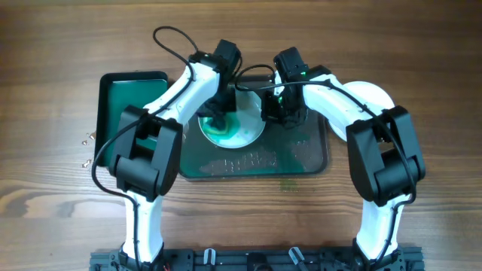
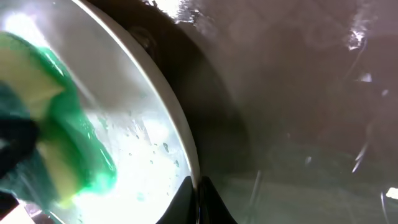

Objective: Clean dirty plates on tray and stack at the side
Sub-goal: 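Scrub the last plate with the sponge in the left gripper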

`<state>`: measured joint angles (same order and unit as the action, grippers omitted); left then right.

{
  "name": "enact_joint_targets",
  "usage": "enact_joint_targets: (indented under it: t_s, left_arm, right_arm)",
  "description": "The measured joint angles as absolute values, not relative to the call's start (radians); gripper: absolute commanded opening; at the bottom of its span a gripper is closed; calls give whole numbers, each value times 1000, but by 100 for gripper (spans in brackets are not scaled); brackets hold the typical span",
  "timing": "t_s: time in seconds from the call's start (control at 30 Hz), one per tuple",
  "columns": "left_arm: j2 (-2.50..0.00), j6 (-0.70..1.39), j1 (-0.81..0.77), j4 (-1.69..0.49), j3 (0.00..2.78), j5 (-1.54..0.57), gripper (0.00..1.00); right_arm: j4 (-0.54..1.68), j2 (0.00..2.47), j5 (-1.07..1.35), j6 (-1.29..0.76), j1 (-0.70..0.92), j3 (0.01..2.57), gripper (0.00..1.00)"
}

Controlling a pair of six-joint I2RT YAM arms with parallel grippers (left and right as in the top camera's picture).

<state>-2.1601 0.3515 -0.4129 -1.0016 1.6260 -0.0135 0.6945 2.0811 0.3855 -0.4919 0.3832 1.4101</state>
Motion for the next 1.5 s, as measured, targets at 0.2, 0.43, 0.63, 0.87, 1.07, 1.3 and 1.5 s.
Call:
enact_joint_targets:
  t_s: [0.2,0.43,0.63,0.87,1.07,1.3,1.5]
  left_arm:
    - [-2164,267,-420,-919,1623,-277,4]
    - [-2165,439,-444,-808,1622,49,4]
    - [-2165,583,-447,-955,1624,313,4]
    - [-2165,376,-420,-1060,1628,11,4]
    - [-2168,176,-418,-972,1624,-326,4]
    - [-2170,265,-425,-833,1623,-163,4]
    - [-2172,372,-364,-1007,1699,44,4]
  right_arm:
    - [694,2081,400,-466,372,1408,4]
    - [685,2081,405,-466,373,1409,4]
    - [683,2081,423,-467,376,1408,4]
    - [690,2081,424,-466,379,1408,4]
    - [690,2081,418,-459,373,1408,4]
    - [675,2081,419,-459,374,1408,4]
    - [675,2081,423,-459,377,1408,4]
